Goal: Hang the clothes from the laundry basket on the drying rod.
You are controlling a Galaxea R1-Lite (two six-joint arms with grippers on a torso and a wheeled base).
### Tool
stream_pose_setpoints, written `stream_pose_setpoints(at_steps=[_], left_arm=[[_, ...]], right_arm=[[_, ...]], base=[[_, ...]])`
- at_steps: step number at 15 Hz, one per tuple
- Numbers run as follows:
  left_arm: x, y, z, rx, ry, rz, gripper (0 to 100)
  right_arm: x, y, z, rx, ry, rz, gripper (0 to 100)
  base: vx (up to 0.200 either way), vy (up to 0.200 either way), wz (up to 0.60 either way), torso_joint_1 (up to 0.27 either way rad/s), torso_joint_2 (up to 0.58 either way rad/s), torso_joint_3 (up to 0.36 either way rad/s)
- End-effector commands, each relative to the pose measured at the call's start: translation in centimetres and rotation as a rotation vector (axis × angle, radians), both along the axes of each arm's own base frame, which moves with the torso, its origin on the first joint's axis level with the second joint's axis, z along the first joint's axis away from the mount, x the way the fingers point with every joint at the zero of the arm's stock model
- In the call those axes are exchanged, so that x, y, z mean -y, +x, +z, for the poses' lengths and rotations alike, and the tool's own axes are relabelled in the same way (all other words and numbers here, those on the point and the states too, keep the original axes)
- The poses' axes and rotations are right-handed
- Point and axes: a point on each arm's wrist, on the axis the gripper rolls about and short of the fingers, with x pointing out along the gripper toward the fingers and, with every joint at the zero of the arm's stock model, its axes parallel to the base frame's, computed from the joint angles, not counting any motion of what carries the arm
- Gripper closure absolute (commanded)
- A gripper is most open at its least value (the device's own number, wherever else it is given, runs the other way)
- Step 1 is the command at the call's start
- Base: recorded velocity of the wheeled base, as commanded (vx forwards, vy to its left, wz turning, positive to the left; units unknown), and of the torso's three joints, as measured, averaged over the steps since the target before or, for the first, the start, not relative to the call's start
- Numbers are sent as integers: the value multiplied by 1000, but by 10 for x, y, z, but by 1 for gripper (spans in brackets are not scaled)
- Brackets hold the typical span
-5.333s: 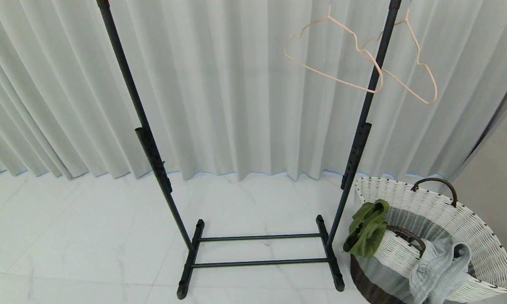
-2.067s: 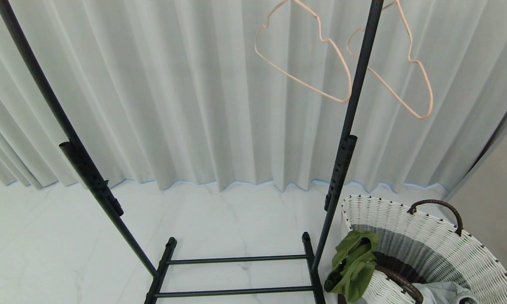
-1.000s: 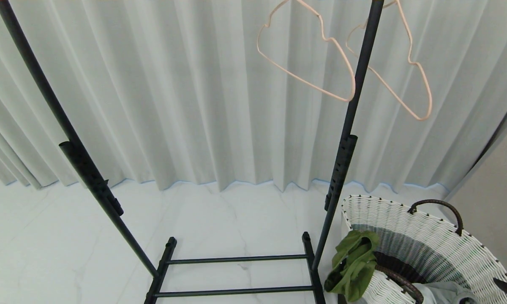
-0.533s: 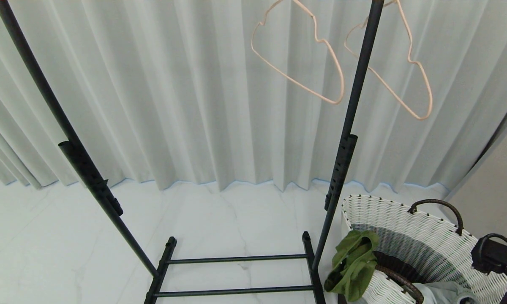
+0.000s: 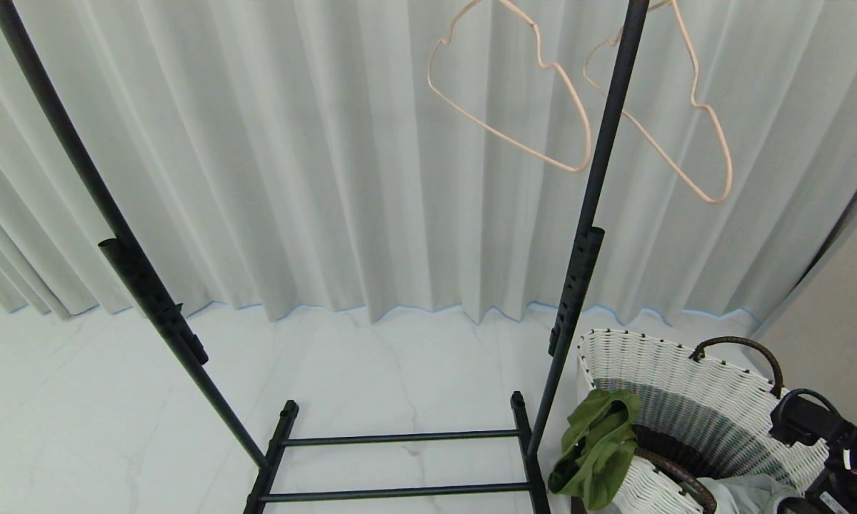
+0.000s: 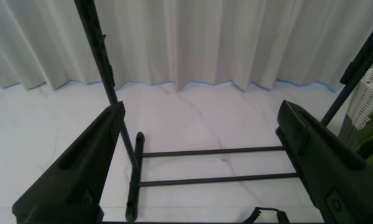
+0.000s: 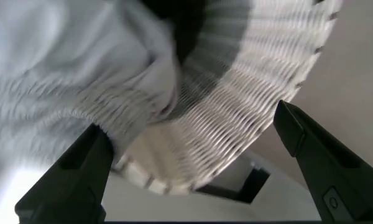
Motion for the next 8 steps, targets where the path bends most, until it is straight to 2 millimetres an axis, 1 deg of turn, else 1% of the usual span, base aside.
stream_pose_setpoints(at_steps=[1,5,7,8], left_arm=[[0,0,0,0,0,0,0],[0,0,0,0,0,0,0],[0,0,0,0,0,0,0],[0,0,0,0,2,0,0]], right_arm=[[4,6,-21,-63,13,-10,0],[2,0,-22,-64,21,-9,0],[2,-2,-16,-39,20,-13,0],[1,-4,-17,-41,28,-20,0]], base=[[0,0,0,0,0,0],[0,0,0,0,0,0],[0,0,0,0,0,0],[0,0,0,0,0,0]])
